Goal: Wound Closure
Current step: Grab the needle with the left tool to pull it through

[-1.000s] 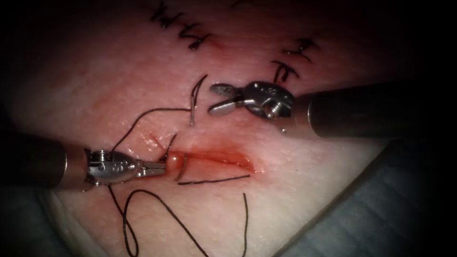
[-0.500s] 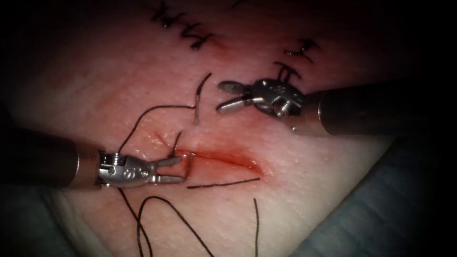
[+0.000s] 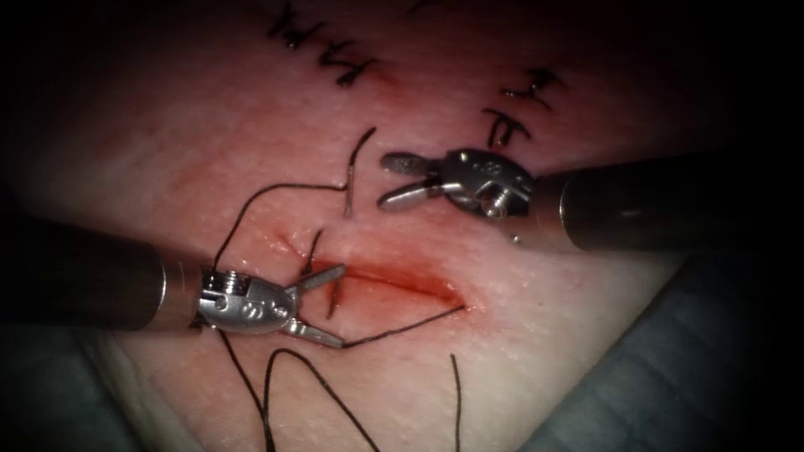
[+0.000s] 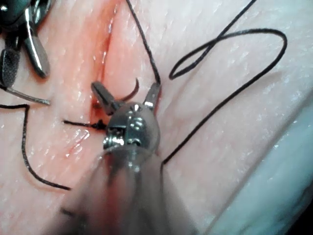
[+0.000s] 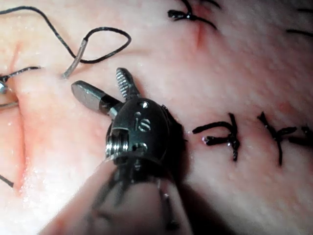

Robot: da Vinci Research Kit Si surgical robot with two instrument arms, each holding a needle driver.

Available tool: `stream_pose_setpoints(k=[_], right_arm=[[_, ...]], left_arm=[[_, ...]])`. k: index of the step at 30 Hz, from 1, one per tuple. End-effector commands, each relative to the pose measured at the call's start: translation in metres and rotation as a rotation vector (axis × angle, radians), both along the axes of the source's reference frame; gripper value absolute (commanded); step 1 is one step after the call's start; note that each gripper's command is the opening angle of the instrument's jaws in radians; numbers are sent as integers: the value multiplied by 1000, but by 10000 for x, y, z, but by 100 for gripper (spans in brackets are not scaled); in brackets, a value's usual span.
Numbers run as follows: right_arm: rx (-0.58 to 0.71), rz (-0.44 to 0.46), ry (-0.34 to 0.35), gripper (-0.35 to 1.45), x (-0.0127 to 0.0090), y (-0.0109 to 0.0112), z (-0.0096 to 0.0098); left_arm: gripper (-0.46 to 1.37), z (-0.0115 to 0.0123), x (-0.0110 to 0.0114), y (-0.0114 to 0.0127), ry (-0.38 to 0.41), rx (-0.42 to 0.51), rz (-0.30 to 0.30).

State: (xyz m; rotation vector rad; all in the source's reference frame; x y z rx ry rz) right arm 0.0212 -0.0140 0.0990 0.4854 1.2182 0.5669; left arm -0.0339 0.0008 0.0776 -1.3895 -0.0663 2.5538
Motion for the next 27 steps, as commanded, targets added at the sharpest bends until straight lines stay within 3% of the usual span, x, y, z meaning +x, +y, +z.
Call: stream_pose_setpoints(k=[1, 4, 7, 8, 9, 10, 17, 27], right_arm=[[0, -3, 3, 110, 1, -1, 1], [-2, -5, 7, 109, 4, -5, 0], [3, -4, 8, 109, 5, -6, -1], [3, -4, 8, 110, 5, -6, -1], [3, -4, 8, 109, 5, -6, -1], [9, -2, 8, 109, 5, -6, -1], [14, 2, 9, 108, 5, -6, -1], [14, 2, 9, 109, 6, -7, -1]], left_arm=[[61, 1, 0, 1, -6, -1, 3], [42, 7, 2, 7, -15, -7, 17], [5, 11, 4, 12, -21, -2, 23], [0, 11, 4, 12, -22, 3, 20], [-25, 12, 4, 13, -25, 8, 22], [-35, 12, 4, 14, -26, 8, 23], [-35, 10, 0, 12, -64, 73, 38], [-35, 10, -1, 12, -83, 81, 43]])
